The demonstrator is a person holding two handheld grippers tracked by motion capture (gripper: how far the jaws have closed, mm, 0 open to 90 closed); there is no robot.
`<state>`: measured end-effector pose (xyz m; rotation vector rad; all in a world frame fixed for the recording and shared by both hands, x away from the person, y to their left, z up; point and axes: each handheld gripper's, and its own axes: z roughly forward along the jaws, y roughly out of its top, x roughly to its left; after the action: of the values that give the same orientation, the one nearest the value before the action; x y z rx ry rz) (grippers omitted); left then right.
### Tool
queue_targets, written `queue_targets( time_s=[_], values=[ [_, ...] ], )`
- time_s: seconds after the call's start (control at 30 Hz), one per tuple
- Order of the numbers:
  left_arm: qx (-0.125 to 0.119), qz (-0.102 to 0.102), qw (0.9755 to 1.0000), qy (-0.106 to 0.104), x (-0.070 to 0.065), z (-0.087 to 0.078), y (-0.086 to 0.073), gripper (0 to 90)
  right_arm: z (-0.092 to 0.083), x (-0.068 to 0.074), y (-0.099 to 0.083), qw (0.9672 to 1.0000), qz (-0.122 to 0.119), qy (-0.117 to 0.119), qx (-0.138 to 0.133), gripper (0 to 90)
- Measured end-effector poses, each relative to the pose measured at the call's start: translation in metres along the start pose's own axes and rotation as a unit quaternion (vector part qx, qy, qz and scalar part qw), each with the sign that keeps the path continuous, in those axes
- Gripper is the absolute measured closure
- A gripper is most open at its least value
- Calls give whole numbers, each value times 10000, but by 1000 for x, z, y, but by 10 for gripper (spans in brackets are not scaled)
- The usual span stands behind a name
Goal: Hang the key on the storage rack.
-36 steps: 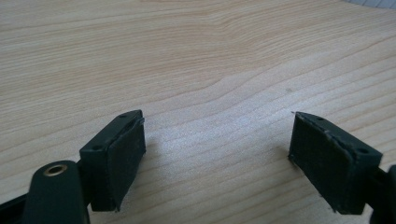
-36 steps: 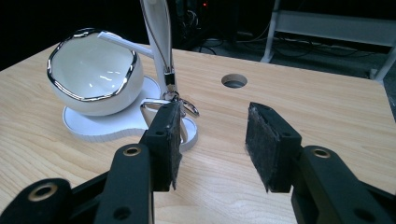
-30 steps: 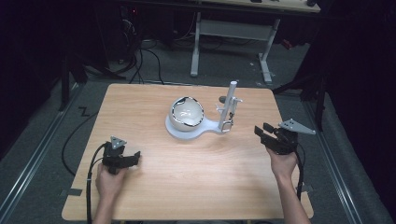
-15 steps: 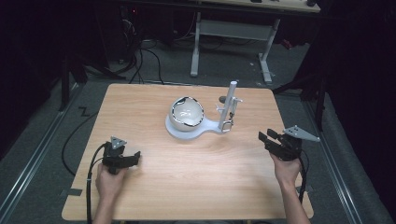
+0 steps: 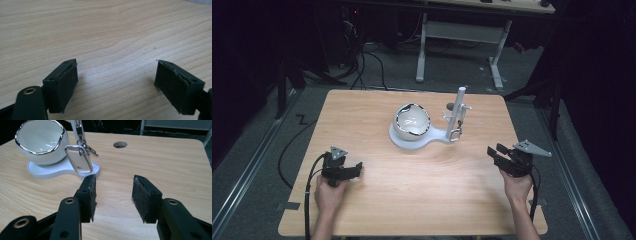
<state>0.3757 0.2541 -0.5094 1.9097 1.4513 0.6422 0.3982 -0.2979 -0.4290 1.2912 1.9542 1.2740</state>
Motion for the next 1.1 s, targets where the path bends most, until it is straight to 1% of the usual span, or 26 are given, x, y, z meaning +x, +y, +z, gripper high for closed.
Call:
queue_targets(
  time_s=[0.13,0.2,0.43,0.67,0.8,0.93,1.0,1.1],
  values=[
    [0,0,10000,1,0,0,0,188,1,0,-4,10000,11,-8,35,542],
    [1,0,10000,0,0,0,0,188,2,0,-6,10000,56,-7,57,541],
    [1,1,10000,0,0,0,0,188,6,0,-12,9999,67,-41,142,536],
    [2,2,10000,0,0,0,0,188,12,2,-16,9997,-30,-108,200,529],
    [1,1,10000,0,0,0,0,188,14,1,-20,9996,2,-134,246,528],
    [1,0,10000,1,0,0,0,188,19,-1,-26,9992,24,-169,365,521],
    [2,2,10000,0,0,0,0,188,22,0,-29,9988,-51,-230,438,518],
    [-3,-4,10000,-2,0,0,0,188,26,0,-33,9983,-39,-276,520,514]
  ],
)
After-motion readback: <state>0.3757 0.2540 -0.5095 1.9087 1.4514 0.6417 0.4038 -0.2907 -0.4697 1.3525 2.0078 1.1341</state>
